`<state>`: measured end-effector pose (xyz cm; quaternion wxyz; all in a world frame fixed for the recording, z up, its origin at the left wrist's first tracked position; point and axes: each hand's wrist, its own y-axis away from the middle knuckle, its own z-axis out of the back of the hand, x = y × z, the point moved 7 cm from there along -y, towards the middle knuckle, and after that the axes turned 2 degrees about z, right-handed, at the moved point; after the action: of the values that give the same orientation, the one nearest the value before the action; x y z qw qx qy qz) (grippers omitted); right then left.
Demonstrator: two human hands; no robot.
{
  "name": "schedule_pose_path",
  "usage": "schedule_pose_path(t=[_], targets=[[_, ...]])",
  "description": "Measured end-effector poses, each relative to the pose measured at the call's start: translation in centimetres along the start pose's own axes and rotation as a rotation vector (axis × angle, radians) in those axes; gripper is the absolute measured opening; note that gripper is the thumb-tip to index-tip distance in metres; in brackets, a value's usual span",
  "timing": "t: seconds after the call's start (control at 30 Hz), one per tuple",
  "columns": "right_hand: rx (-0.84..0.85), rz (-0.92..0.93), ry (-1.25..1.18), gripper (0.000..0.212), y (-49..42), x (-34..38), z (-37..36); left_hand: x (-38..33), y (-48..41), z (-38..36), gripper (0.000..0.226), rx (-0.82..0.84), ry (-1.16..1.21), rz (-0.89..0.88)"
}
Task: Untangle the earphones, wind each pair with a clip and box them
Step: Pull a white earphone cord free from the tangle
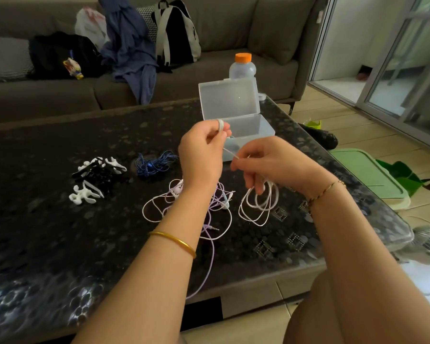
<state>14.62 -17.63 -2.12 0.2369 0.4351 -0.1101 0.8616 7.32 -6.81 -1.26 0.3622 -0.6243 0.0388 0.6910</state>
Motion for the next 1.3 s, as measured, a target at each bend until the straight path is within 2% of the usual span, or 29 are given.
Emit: schedule_pose_path(t=[0.07,0.13,0.23,0.3,0.43,0.5,0.57,0.63,0.73,0.83,0.9,0.93,1.0,1.1,1.23,1.3], targets=[[-0.225,0.054,0.121,0.015,-0.1,-0.3,2.1,-0.4,0.0,-0.8,0.014,0.127,-0.234,-0.076],[-0.474,0.113,0.246,0.013,0.2,-0.6,4.0,-0.3,0.4,-2.2,0.02,0.316,-0.365,-0.048],[-0.597,0.15,0.252,0.012,0.2,-1.4,4.6,-0.6,0.9,-3.6,0.029,0.465,-0.457,-0.057],[-0.581,0.085,0.295,0.014,-0.3,-2.6,4.6,-0.6,0.4,-3.3,0.027,0.402,-0.413,0.012],[-0.432,-0.083,0.303,0.008,-0.6,-5.3,4.3,0.7,-0.7,-0.5,0.031,0.076,0.296,0.492],[-0.346,-0.115,0.159,0.01,-0.4,-5.9,3.8,0.8,-0.8,0.2,0.036,-0.019,0.535,0.588],[-0.272,-0.189,-0.107,0.012,0.0,-6.8,3.2,0.8,-0.6,0.9,0.034,-0.115,0.742,0.664],[-0.25,-0.285,-0.235,0.01,0.7,-8.0,3.3,0.7,-0.7,1.6,0.032,-0.211,0.85,0.686],[-0.343,-0.431,0.071,0.009,1.3,-10.6,5.2,0.5,-0.7,2.6,0.03,-0.299,0.853,0.666],[-0.318,-0.556,0.431,0.011,1.9,-11.3,6.1,-0.1,-0.9,2.6,0.03,-0.254,0.782,0.608],[-0.232,-0.469,0.459,0.043,1.4,-10.3,5.2,-0.6,-0.9,1.8,0.032,-0.132,0.678,0.579],[-0.22,-0.37,0.368,0.061,1.2,-9.1,4.7,-0.7,-0.8,1.2,0.033,-0.063,0.617,0.576],[-0.28,-0.175,0.052,0.072,1.1,-5.7,4.0,-0.7,-0.5,0.2,0.032,0.03,0.484,0.565],[-0.331,0.049,-0.263,0.059,0.7,-1.9,3.1,-0.7,0.0,-1.0,0.032,0.135,0.383,0.553],[-0.317,0.168,-0.358,0.017,0.1,-0.1,1.7,-0.3,0.4,-1.8,0.027,0.24,0.372,0.586],[-0.307,0.131,-0.551,0.028,-0.2,-0.4,1.3,0.0,0.4,-1.8,0.027,0.259,0.425,0.612]])
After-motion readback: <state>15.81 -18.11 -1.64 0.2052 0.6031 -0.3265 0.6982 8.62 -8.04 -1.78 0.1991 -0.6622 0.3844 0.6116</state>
